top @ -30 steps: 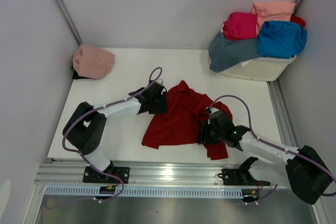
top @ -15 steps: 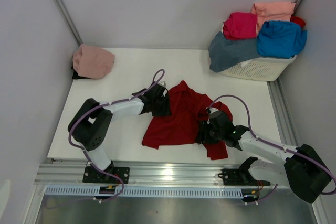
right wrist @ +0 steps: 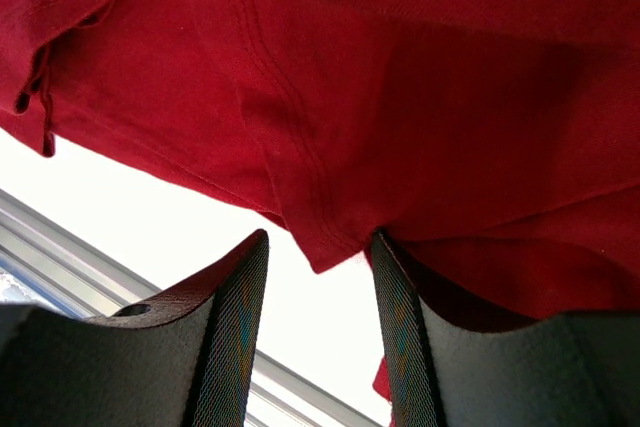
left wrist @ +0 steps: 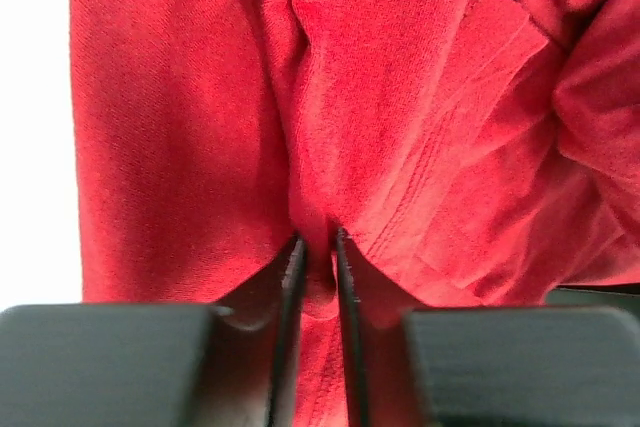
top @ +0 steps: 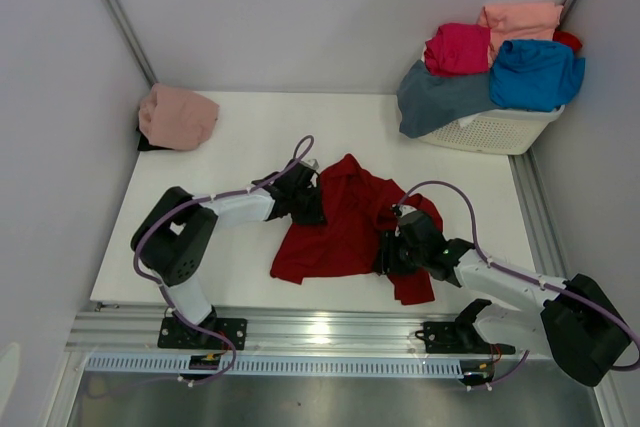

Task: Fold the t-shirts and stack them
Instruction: Flatten out the tshirt

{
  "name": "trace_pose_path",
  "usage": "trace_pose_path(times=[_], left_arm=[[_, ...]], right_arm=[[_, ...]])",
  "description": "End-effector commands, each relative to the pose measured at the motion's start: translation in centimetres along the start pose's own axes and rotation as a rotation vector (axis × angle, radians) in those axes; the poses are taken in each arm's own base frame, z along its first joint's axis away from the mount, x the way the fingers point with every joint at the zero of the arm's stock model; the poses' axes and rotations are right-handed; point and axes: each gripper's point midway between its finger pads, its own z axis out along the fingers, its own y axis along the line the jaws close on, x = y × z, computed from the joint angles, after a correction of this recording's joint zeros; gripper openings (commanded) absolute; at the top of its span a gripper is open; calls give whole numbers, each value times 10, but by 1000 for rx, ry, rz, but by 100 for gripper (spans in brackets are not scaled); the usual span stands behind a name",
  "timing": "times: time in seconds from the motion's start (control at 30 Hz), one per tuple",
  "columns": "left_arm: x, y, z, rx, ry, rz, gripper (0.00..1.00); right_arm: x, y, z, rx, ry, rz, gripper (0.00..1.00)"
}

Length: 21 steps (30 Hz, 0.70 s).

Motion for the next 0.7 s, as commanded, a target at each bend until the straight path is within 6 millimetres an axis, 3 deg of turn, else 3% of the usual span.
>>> trace_pose_path(times=[0.0, 0.23, 0.47, 0.57, 0.6, 0.67], left_arm=[[-7, -10, 1, 44, -14, -2, 18], [-7, -12, 3, 54, -6, -2, 3], [-5, -12, 4, 55, -1, -4, 1], [-5, -12, 4, 58, -1, -7, 1], [-5, -12, 4, 58, -1, -7, 1], [-5, -12, 3, 57, -2, -7, 1]], right_arm=[[-6, 3, 2, 0, -19, -6, 49], [-3, 1, 3, 4, -5, -11, 50], [-2, 0, 4, 7, -3, -10, 45], [-2, 0, 5, 4, -1, -10, 26], [-1, 0, 5, 3, 1, -10, 15], [-1, 1, 6, 0, 5, -10, 6]])
